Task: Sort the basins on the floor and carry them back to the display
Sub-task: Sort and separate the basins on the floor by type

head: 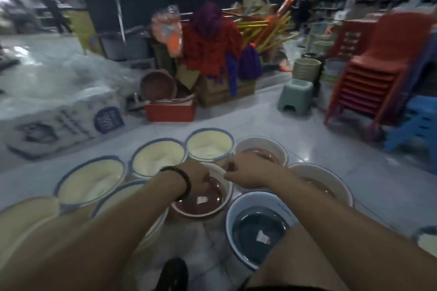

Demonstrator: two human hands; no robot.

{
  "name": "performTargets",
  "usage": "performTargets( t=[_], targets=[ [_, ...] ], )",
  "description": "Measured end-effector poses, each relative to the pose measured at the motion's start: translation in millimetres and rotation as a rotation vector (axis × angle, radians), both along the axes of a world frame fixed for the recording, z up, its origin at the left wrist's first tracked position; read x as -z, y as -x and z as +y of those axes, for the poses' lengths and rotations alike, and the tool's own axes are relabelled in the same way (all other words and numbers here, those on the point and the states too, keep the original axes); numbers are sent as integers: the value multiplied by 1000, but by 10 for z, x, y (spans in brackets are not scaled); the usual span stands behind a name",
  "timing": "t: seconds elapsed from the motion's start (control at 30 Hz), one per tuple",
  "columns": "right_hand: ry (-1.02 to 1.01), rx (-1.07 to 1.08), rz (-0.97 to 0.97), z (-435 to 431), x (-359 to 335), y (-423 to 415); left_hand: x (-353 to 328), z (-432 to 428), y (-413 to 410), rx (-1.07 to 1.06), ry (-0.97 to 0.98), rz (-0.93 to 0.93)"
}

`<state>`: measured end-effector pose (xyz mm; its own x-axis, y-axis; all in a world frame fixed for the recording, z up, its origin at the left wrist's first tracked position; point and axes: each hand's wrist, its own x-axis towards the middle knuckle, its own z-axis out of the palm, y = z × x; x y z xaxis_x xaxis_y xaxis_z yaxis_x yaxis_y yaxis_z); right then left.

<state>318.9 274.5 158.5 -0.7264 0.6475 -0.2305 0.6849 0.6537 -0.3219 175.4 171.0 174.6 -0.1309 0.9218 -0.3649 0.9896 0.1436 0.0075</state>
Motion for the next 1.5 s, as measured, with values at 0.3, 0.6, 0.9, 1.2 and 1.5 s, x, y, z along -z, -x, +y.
performTargets(
  t=[0.3,0.6,0.9,1.2,1.5],
  targets=[
    [27,-240,-183,-724,672,1179,51,-1289,1197,-380,11,-10],
    [132,-199,-314,-1030,882,1617,523,-1810,1867,-489,71,-51],
    [261,-35,-256,-186,1043,2249,759,-867,2118,-387,38,-137],
    [460,450,-43,1750,2062,2774,1679,818,2833,-281,66,-70],
    [967,1212,566,3042,3450,3059,3145,2006,3552,-454,63,-198]
  ],
)
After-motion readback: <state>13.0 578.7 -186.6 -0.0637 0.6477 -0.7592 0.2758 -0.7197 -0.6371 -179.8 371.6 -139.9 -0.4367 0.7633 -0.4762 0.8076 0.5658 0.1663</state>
